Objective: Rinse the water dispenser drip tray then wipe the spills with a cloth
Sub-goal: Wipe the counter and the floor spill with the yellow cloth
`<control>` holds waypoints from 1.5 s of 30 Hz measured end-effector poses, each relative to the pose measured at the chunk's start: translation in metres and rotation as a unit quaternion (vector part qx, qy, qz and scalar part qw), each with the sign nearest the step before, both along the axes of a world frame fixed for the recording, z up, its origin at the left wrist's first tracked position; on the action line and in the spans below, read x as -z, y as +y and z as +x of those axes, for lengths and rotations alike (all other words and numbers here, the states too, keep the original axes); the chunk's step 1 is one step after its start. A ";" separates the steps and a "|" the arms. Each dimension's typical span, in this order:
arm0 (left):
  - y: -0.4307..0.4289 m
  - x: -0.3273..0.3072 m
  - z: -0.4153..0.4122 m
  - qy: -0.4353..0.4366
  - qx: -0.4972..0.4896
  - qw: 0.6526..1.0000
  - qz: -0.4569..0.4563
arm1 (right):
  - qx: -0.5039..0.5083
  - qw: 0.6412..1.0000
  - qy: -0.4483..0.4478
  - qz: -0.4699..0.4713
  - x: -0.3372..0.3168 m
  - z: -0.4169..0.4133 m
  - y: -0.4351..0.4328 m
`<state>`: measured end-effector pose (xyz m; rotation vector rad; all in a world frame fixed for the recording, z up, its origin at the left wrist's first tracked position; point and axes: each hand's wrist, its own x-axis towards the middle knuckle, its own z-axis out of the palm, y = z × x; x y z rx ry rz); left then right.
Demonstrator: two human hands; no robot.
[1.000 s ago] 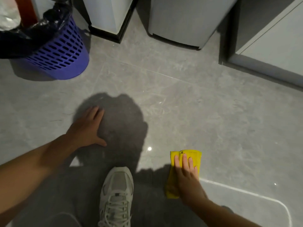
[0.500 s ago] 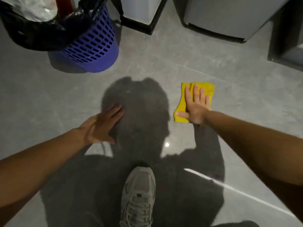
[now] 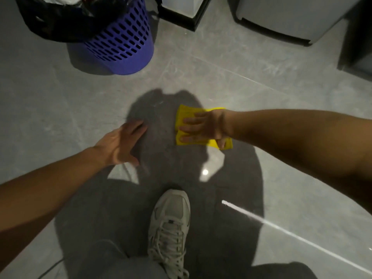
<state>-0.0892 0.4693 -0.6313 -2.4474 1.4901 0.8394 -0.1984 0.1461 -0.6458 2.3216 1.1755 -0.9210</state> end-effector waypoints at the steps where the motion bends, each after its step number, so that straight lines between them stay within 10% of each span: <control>1: 0.000 0.001 -0.001 -0.006 0.001 1.000 0.002 | -0.016 1.000 0.007 -0.003 0.000 -0.014 0.006; 6: -0.014 -0.001 -0.009 0.015 0.017 0.999 0.045 | 0.015 0.998 0.024 0.053 -0.002 -0.107 -0.009; 12: -0.019 -0.009 -0.021 -0.003 0.034 0.998 0.058 | 0.317 0.945 0.041 0.066 -0.005 -0.265 -0.009; 18: -0.024 -0.012 -0.022 -0.022 0.048 0.996 0.075 | 0.620 0.775 -0.040 0.116 0.001 -0.358 0.067; 27: -0.026 -0.008 -0.020 -0.044 0.045 0.992 0.107 | 0.898 0.417 -0.104 0.097 0.027 -0.241 0.161; 31: -0.027 -0.004 -0.016 -0.044 0.045 0.992 0.108 | 0.917 0.354 -0.109 0.146 0.046 -0.162 0.145; 37: -0.030 -0.011 -0.016 -0.028 0.051 0.993 0.107 | 0.859 0.455 -0.163 0.172 0.059 -0.066 0.096; 45: -0.029 -0.014 -0.016 0.007 0.040 0.995 0.096 | 0.490 0.857 -0.054 0.149 0.040 0.024 -0.004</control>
